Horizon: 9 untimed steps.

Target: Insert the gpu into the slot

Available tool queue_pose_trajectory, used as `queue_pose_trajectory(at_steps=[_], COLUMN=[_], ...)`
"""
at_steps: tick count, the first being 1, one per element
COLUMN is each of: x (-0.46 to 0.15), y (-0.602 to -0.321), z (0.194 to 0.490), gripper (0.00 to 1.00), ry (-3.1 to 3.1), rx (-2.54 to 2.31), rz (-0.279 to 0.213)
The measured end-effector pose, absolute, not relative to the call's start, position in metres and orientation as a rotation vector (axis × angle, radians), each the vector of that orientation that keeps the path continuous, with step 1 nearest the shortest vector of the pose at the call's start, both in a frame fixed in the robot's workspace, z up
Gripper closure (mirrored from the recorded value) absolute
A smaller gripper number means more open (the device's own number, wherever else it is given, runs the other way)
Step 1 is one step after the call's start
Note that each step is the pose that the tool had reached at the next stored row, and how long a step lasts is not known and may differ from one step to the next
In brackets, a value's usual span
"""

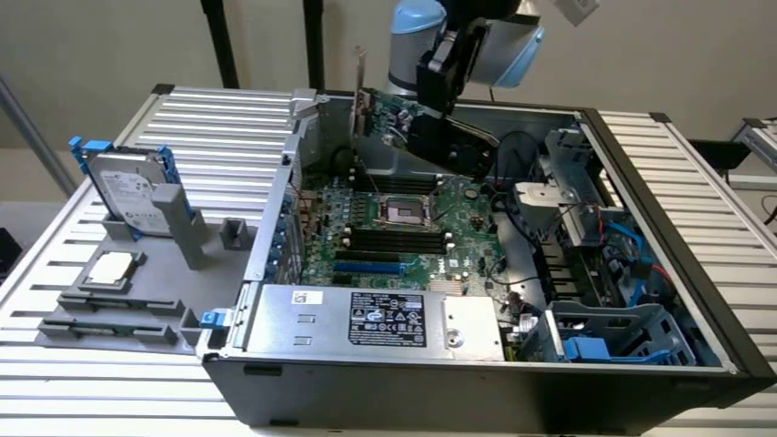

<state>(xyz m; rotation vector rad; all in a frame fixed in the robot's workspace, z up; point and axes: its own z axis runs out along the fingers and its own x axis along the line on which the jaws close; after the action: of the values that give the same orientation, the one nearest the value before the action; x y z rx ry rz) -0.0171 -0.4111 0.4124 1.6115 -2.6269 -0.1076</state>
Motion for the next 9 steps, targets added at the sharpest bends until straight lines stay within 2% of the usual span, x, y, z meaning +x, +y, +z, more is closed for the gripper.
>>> queue_pose_trajectory(at_steps=[9], x=[-0.0172], y=[-0.4111], z=[0.4025], gripper=[0.74], ry=[-2.487], rx=[1.821], rz=[-0.104])
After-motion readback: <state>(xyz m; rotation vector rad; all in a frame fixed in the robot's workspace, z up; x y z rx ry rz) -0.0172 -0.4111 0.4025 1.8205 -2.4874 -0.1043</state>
